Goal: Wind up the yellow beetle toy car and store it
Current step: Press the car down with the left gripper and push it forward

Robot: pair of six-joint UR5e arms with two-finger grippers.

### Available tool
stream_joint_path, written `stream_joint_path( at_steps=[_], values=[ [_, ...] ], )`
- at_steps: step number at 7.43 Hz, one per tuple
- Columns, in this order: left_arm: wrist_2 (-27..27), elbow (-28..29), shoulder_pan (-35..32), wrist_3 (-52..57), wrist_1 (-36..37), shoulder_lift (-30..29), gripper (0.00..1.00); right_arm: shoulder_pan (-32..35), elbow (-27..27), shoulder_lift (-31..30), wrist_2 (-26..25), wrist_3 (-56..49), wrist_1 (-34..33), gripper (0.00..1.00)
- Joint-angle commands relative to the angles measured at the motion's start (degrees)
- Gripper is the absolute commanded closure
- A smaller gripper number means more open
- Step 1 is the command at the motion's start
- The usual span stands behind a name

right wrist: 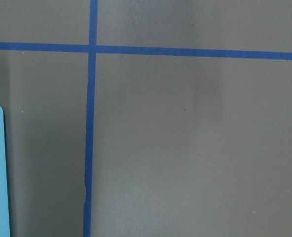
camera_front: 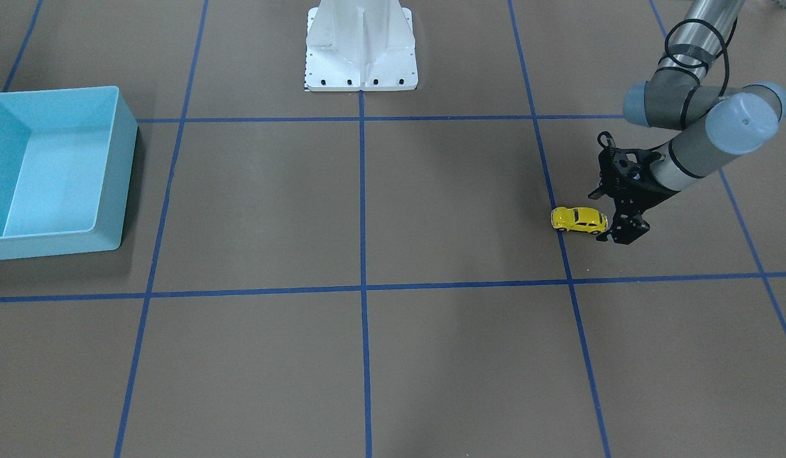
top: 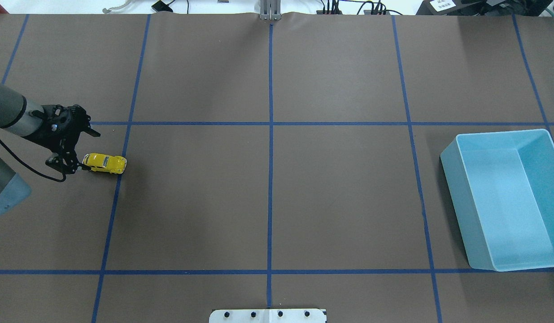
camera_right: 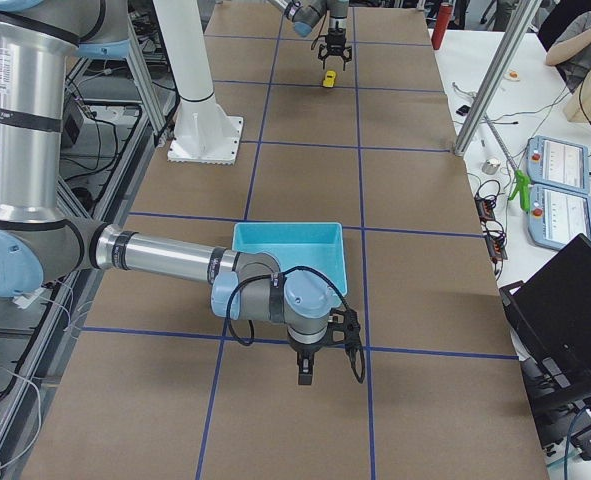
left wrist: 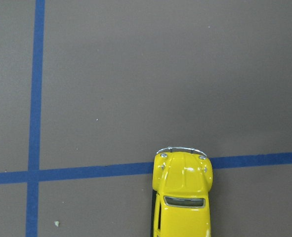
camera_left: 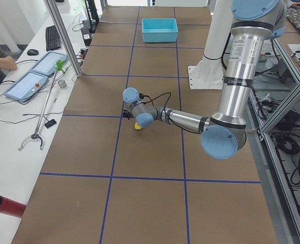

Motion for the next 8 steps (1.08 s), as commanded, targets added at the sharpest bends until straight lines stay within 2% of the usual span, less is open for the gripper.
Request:
stream_joint_path(
  at_steps=[1, 4, 8],
  values=[
    [0.1, 1.4, 1.5, -0.2, 0.0, -0.2, 0.02, 0.2, 0.0, 0.0, 0.0, 0.0, 0.0, 0.00],
    [0.4, 1.3, 2.5, -0.7, 0.7, -1.2, 0.02, 0.4, 0.1, 0.0, 0.0, 0.0, 0.0, 0.00],
    [0.8, 0.3, 2.7, -0.1, 7.0, -1.2, 0.07, 0.4, 0.0, 0.0, 0.0, 0.0, 0.0, 0.00]
  ],
)
